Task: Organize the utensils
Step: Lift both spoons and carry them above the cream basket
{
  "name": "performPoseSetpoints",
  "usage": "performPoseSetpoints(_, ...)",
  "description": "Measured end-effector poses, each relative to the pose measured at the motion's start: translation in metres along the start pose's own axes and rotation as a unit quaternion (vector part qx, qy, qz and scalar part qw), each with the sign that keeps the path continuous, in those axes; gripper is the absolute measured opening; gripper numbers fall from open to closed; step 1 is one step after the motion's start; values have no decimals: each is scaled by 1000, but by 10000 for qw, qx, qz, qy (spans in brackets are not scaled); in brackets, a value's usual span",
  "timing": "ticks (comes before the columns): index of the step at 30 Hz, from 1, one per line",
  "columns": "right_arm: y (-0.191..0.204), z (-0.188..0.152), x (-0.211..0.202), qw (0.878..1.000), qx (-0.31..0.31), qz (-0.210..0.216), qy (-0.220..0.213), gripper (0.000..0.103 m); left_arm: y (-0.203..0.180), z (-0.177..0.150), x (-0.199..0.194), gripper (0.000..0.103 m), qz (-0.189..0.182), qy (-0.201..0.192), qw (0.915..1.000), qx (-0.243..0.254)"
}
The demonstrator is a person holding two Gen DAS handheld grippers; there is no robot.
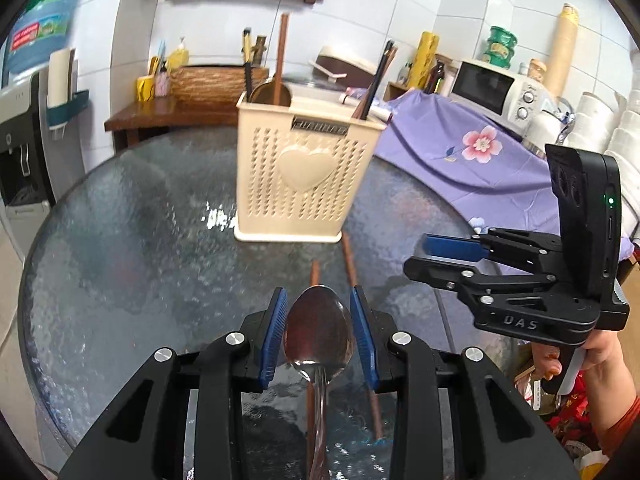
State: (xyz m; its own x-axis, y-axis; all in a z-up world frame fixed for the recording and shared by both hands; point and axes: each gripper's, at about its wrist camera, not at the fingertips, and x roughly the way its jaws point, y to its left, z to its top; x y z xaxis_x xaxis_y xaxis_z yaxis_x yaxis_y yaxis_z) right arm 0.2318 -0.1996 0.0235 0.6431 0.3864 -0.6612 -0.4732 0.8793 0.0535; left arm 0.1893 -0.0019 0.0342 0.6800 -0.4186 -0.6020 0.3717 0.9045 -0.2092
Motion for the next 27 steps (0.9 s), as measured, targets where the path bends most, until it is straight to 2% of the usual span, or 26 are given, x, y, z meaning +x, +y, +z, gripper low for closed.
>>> performPoseSetpoints(3,-2,0,-15,9999,61,-67,-111,37,-9,5,-5,31,17,-109,9999,109)
performPoseSetpoints(14,-7,-1,-28,9988,289,-194,-331,37,-25,16,-12,31,54,-313,9989,348)
performPoseSetpoints(27,-12,22,-42,9958,532,-120,-741,37,-27,41,-18,31,-33,-548,9979,335)
